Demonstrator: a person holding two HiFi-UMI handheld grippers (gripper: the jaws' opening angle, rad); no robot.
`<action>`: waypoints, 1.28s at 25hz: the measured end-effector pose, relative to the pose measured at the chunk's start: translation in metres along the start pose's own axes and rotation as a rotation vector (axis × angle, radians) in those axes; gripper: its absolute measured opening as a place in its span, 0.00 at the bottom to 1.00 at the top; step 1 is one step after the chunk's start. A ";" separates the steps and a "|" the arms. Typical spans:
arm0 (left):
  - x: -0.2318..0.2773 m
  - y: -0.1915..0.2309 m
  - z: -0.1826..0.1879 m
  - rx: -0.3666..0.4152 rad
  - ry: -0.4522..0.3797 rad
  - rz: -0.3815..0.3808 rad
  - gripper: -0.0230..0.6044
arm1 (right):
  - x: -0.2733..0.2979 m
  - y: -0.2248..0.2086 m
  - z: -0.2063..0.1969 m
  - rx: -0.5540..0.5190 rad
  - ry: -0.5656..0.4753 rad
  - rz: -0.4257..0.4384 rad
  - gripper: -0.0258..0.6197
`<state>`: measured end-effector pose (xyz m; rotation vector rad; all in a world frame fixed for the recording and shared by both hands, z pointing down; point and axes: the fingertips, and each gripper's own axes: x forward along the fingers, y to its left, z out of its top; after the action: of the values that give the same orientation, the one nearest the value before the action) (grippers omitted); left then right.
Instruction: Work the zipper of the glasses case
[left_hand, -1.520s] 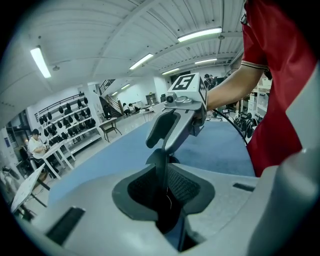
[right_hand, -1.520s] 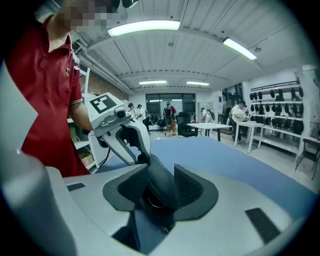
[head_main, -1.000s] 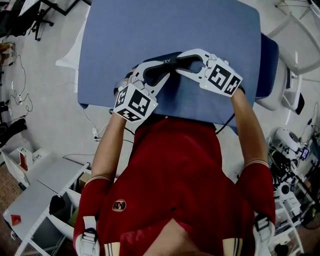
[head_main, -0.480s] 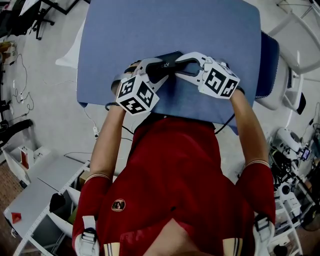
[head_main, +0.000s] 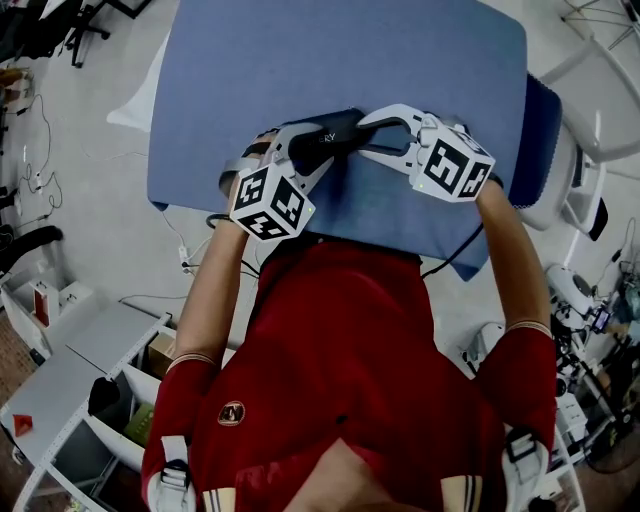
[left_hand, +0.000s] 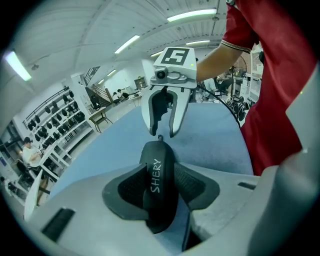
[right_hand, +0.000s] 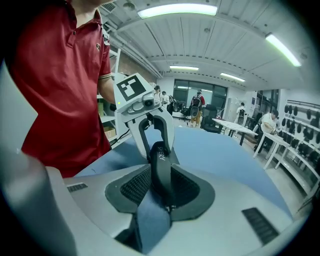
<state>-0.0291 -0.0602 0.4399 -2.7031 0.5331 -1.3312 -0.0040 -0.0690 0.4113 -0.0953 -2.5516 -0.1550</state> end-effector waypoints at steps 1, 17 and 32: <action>0.000 -0.001 0.001 -0.001 -0.002 0.001 0.28 | -0.005 -0.002 -0.003 -0.014 0.012 0.015 0.23; -0.004 0.002 0.002 -0.016 -0.035 -0.053 0.28 | -0.002 -0.051 -0.040 -0.315 0.169 0.324 0.20; 0.003 0.003 0.000 -0.045 -0.025 -0.063 0.28 | 0.031 -0.059 -0.060 -0.737 0.232 0.709 0.17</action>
<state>-0.0282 -0.0641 0.4416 -2.7916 0.4851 -1.3139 -0.0028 -0.1345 0.4731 -1.1565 -1.9643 -0.7548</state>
